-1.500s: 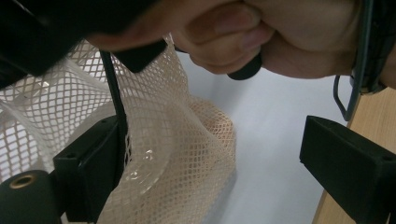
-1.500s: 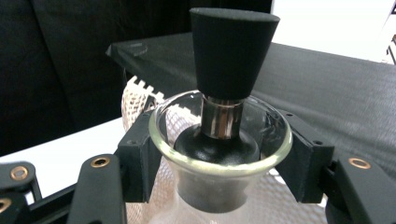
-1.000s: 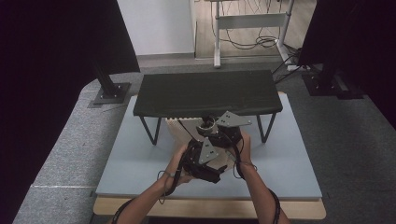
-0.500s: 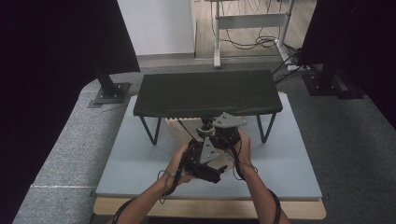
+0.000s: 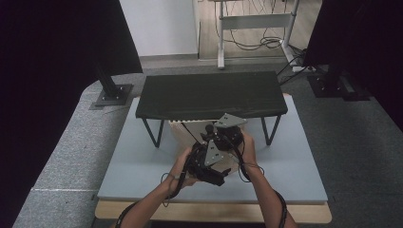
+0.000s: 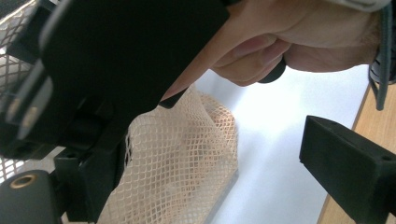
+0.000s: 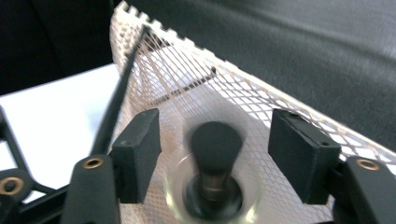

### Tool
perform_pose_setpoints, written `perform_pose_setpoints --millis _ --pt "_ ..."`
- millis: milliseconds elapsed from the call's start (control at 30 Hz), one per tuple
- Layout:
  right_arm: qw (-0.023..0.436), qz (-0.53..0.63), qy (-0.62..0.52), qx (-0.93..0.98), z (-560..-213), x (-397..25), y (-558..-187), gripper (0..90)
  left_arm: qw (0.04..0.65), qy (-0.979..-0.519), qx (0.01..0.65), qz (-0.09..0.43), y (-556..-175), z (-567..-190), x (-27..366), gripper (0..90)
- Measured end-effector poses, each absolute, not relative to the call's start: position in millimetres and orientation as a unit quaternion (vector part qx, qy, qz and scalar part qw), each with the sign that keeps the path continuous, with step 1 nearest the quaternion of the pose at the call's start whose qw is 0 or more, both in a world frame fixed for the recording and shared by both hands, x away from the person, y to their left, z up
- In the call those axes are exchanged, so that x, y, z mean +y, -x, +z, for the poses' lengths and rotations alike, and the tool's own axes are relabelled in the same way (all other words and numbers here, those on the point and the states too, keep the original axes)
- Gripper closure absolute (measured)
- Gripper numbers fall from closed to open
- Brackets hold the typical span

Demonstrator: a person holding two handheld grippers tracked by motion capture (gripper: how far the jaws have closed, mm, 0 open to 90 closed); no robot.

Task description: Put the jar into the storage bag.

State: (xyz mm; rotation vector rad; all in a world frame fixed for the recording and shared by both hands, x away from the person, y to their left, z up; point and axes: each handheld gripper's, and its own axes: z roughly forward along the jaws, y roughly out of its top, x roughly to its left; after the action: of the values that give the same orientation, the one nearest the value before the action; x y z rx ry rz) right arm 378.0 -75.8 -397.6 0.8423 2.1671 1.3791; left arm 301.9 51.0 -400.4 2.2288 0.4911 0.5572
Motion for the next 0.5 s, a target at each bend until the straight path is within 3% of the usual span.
perform_pose_setpoints --millis 267,500 --pt "0.211 0.509 -0.294 0.781 -393 -77 -374 24.9 0.386 -0.874 0.191 0.225 -301 -401 51 8.4" --pt "0.161 0.550 -0.299 0.763 -391 -92 -370 21.0 0.386 -0.871 0.186 0.239 -298 -402 49 6.3"
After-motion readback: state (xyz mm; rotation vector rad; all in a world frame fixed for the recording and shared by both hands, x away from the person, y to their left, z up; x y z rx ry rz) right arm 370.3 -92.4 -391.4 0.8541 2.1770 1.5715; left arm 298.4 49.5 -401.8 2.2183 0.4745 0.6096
